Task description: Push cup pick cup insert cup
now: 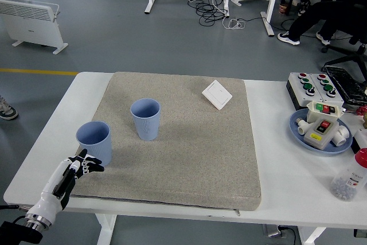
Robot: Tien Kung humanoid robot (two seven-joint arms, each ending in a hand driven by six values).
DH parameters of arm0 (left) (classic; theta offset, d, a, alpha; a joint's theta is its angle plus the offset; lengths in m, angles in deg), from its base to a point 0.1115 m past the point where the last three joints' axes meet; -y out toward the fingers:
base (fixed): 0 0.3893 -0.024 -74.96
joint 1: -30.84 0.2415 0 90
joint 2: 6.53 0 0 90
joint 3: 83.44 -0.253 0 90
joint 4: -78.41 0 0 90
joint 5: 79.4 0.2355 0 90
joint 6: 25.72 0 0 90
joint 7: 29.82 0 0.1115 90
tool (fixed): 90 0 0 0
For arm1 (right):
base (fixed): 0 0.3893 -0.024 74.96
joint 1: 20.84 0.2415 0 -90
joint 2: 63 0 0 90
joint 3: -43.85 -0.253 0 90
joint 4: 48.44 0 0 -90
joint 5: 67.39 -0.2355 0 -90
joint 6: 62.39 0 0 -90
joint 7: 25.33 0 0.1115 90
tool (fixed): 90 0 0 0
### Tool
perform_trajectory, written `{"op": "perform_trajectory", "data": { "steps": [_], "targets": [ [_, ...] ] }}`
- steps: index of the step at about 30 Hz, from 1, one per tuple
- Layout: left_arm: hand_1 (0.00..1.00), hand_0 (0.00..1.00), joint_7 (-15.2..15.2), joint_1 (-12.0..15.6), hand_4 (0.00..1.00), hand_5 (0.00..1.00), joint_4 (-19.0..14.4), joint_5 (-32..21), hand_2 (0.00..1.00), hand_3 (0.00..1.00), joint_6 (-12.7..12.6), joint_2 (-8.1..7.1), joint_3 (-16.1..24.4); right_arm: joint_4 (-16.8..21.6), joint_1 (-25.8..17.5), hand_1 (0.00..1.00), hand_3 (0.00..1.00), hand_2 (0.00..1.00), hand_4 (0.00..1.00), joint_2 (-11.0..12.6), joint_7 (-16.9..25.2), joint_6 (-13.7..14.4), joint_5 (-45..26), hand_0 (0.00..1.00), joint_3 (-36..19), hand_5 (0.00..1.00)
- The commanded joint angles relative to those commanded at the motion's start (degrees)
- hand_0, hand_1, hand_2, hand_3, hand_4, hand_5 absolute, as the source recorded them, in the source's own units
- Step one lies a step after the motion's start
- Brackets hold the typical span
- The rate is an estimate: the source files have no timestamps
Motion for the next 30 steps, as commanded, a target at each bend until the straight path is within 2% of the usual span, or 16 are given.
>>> {"op": "perform_trajectory", "data": {
  "steps": [1, 12, 13, 18, 30],
  "targets": [
    [0.533, 0.655, 0.11, -0.44, 0.603, 0.998, 0.39, 0.24, 0.483, 0.450, 0.15, -0.07, -0.27, 0.00, 0.01, 0.686, 0.568, 0.683, 0.133, -0.01, 0.00, 0.00, 0.05, 0.775, -0.04, 0.474],
    [0.538, 0.665, 0.57, -3.31, 0.607, 0.998, 3.22, 2.76, 0.484, 0.453, 0.68, -0.04, -1.21, 0.00, 0.00, 0.685, 0.568, 0.683, 0.133, -0.05, -0.01, 0.00, -0.16, 0.775, 0.09, 0.473],
    [0.560, 0.718, 0.60, -3.53, 0.610, 0.998, 3.45, 3.43, 0.491, 0.454, 0.72, -0.04, -1.27, 0.00, -0.02, 0.685, 0.568, 0.683, 0.133, -0.06, -0.01, 0.00, -0.18, 0.775, 0.08, 0.473],
    [0.560, 0.718, 0.61, -4.26, 0.610, 0.998, 4.26, 6.74, 0.491, 0.454, 0.88, -0.26, -1.44, 0.00, -0.06, 0.685, 0.568, 0.683, 0.133, -0.09, 0.01, 0.02, -0.23, 0.775, 0.06, 0.473],
    [0.567, 0.752, 0.60, -5.49, 0.613, 0.998, 5.86, 8.82, 0.494, 0.457, 0.89, -0.75, -1.19, 0.00, -0.08, 0.685, 0.569, 0.683, 0.133, -0.17, 0.00, 0.03, -0.21, 0.774, 0.04, 0.472]
  ]
}}
